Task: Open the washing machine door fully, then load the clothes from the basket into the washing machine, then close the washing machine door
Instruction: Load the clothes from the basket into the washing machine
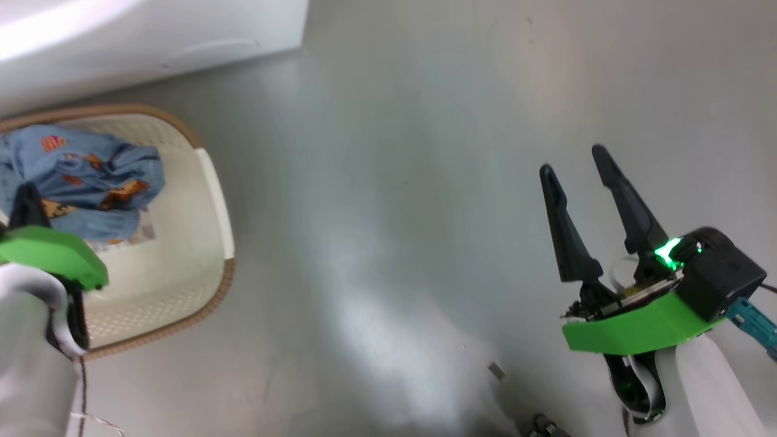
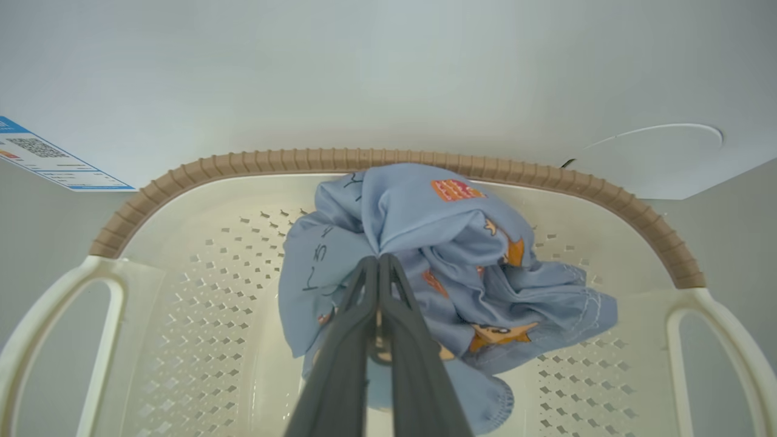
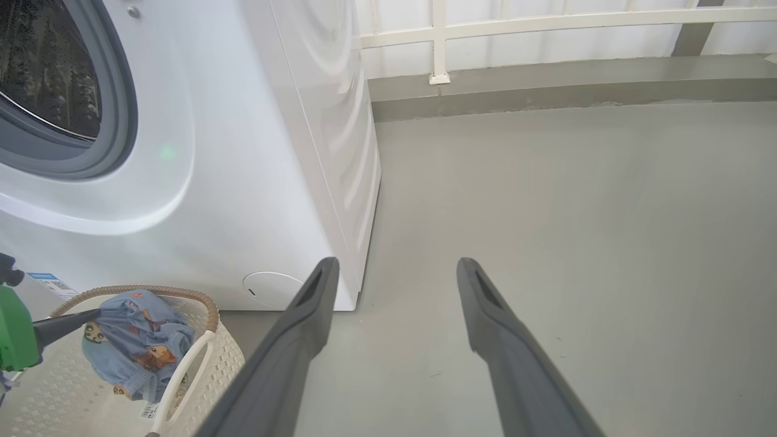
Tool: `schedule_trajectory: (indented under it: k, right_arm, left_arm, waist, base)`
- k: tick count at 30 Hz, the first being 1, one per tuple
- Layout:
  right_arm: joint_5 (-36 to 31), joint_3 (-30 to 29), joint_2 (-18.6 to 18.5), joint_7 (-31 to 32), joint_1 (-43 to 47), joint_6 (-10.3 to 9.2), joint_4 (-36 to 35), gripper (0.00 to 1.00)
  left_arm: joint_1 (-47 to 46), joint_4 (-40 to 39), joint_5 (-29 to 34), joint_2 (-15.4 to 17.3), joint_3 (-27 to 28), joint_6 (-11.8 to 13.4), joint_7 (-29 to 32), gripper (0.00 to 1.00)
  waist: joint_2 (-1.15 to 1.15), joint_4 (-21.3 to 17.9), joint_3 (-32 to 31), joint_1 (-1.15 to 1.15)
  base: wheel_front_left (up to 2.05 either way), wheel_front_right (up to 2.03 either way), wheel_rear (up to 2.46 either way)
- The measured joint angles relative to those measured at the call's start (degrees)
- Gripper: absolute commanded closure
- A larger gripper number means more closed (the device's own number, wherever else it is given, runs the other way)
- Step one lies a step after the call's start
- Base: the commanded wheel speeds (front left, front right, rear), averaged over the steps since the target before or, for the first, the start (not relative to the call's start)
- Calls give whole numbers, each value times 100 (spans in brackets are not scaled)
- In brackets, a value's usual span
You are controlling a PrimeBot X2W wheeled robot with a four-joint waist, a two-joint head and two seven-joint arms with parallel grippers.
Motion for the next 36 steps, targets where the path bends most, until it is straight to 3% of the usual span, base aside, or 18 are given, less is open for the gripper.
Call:
schedule_trajectory:
  k: [5,13,23,36]
  right_arm:
    - [-43,-80,-65,1,266,0,92,0]
    - [-189,-269,-140,167,692,0,109,0]
    - [-331,-409,-170,549,1400,0,30,0]
    - [-485,-533,-26,972,2195,0,-240,0]
  left_arm:
    - [622,-711,48,-80,126,204,-98,100]
    - [1993,-2697,565,-243,500,678,-98,100]
    - [3315,-4240,1079,-312,500,802,-99,100]
    - [4410,-5288,1201,-113,158,1000,143,100]
  waist:
    - [0,178,-475,0]
    - [0,458,-1289,0]
    - [0,833,-2321,-1]
    - [0,1312,-3575,0]
  base:
    - [0,0,0]
    - [0,0,0]
    - [0,0,0]
    - [0,0,0]
